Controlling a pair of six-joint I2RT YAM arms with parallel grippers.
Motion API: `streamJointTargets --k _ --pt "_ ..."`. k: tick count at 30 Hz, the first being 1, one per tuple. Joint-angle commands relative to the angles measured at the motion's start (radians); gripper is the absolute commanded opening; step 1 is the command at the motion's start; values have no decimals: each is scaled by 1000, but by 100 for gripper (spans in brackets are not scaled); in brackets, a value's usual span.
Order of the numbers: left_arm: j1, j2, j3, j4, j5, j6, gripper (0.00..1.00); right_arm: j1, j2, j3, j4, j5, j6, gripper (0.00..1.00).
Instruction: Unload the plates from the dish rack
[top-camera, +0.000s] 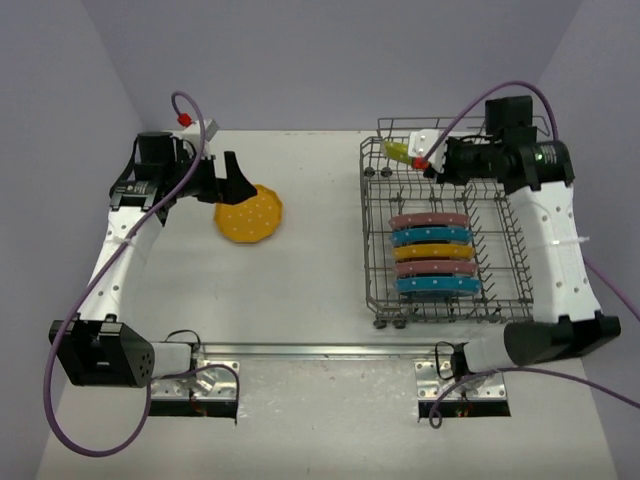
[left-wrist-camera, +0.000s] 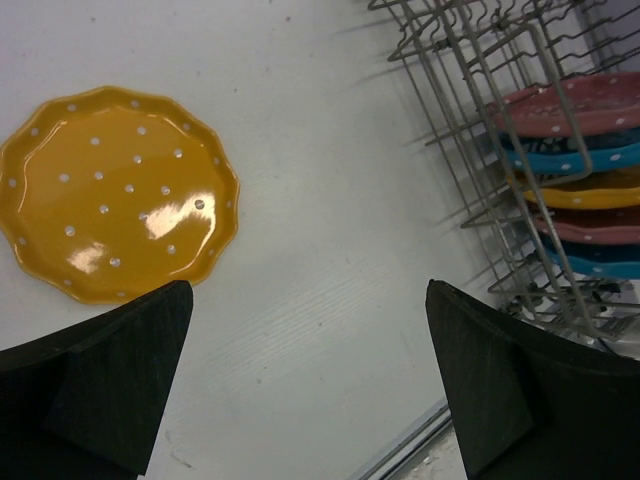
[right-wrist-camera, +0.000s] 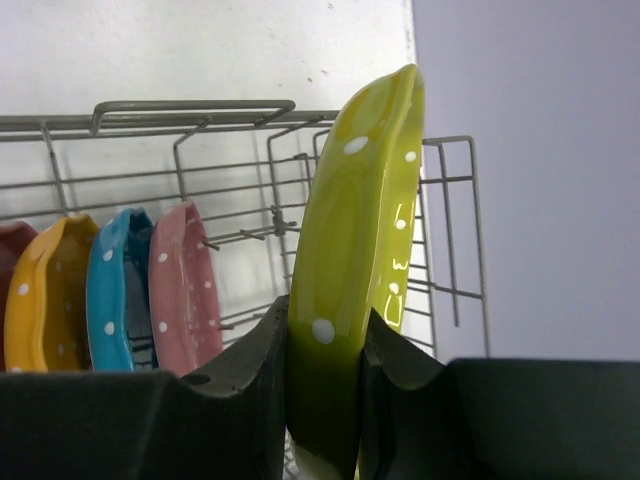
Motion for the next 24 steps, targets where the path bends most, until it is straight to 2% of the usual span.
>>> streamJointTargets --k 1,4,7,8,10,16,20,24 --pt "-9 -21 146 -17 96 -78 100 160 -229 -280 518 114 -60 0" --pt "2 -12 205 -71 190 -91 100 325 -317 -478 790 235 -174 0" --pt "43 -8 210 -84 282 -112 100 448 -324 -572 988 350 -243 0" --pt "44 -5 210 -84 313 -113 100 451 -323 -574 993 374 -264 0" --pt "82 2 207 -88 377 -116 96 527 -314 -626 1117 416 -328 0" --pt "100 37 211 -144 387 -48 84 702 -294 -799 1458 444 -531 0" --pt "101 52 204 -158 378 -13 80 773 -268 -878 1584 430 -624 0" --pt "100 57 192 -164 378 1 77 832 -254 -904 1569 439 -633 0"
